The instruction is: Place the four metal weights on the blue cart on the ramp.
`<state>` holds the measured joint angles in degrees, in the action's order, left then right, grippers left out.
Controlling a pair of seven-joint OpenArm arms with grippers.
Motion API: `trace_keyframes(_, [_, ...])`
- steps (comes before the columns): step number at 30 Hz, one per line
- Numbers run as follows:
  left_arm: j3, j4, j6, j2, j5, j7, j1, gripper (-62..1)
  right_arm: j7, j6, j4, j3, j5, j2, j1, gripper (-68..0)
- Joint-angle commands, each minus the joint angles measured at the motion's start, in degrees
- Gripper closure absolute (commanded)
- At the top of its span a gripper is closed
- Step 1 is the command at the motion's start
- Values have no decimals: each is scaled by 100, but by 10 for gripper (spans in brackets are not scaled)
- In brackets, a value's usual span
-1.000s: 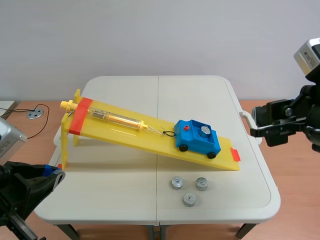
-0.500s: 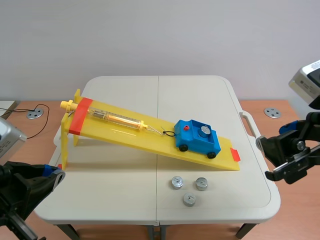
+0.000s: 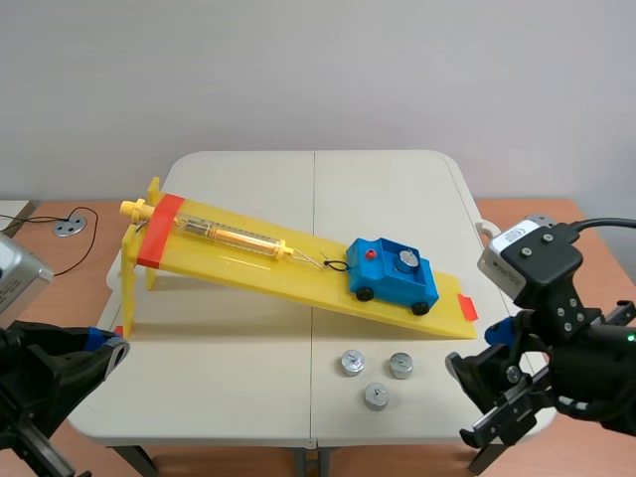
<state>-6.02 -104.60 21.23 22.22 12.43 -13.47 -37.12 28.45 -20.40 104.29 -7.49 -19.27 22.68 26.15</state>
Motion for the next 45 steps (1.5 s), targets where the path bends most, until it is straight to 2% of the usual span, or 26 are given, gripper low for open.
trace_keyframes(1, [-37,-260,105,-63,297,592,114,-27,-837,-46,116,31,-35,-52,-535,-309])
trace_keyframes(6, [-37,-260,105,-61,297,592,114,-27,-960,-46,-378,-317,199,-369,-863,-307])
trace_keyframes(11, [-37,-260,105,-61,297,592,114,-27,-1110,-46,-815,-656,354,-531,-1104,-307])
trace_keyframes(21, [-37,-260,105,-63,297,592,114,-27,-1298,50,-1353,-1023,719,-970,-1447,-307])
trace_keyframes(30, [-37,-260,105,-63,297,592,114,-27,-1429,168,-1945,-1436,839,-1023,-1840,-307])
trace_keyframes(39, [-37,-260,103,-157,297,592,114,-27,-1451,262,-2240,-1497,905,-1193,-1869,-305])
trace_keyframes(45, [-37,-260,122,-251,297,590,144,-27,-1582,284,-2492,-1510,905,-1191,-1869,-268])
